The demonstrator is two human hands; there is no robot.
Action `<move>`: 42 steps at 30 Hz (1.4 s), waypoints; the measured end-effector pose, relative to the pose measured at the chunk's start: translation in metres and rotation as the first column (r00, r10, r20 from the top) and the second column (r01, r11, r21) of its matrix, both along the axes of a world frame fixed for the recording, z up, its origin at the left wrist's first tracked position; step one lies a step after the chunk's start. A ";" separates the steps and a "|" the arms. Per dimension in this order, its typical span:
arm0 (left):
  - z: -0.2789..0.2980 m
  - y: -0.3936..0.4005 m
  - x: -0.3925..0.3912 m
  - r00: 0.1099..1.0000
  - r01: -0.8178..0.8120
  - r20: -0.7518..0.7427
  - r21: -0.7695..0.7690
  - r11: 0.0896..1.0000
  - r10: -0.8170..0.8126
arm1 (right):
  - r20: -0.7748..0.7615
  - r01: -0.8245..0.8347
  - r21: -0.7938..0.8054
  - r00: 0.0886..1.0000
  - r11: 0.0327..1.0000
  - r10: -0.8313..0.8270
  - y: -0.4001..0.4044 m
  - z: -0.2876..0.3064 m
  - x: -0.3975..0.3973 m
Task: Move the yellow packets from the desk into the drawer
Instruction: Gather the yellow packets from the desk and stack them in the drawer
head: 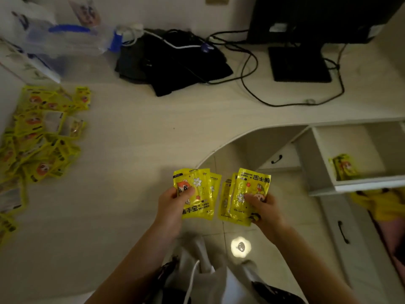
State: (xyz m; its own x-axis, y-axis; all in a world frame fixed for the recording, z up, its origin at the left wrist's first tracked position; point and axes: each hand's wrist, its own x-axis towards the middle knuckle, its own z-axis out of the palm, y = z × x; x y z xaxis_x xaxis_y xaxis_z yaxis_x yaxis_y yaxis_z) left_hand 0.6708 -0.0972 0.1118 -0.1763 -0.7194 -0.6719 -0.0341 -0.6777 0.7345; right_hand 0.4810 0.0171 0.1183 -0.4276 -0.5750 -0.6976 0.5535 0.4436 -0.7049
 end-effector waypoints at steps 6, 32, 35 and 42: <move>0.000 0.058 -0.086 0.991 0.134 -0.029 0.039 0.990 -0.133 | 0.015 0.174 0.002 0.985 0.985 -0.174 0.085 -0.002 -0.064; -0.033 0.176 -0.420 0.955 0.296 -0.034 0.130 0.946 -0.295 | -0.009 0.390 0.063 0.921 0.919 -0.390 0.229 -0.027 -0.372; -0.037 0.160 -0.460 0.947 0.321 -0.026 0.117 0.940 -0.320 | -0.014 0.397 0.066 0.918 0.915 -0.397 0.213 -0.030 -0.409; -0.045 0.131 -0.532 0.941 0.338 -0.013 0.123 0.933 -0.339 | -0.024 0.383 0.103 0.924 0.918 -0.383 0.187 -0.036 -0.487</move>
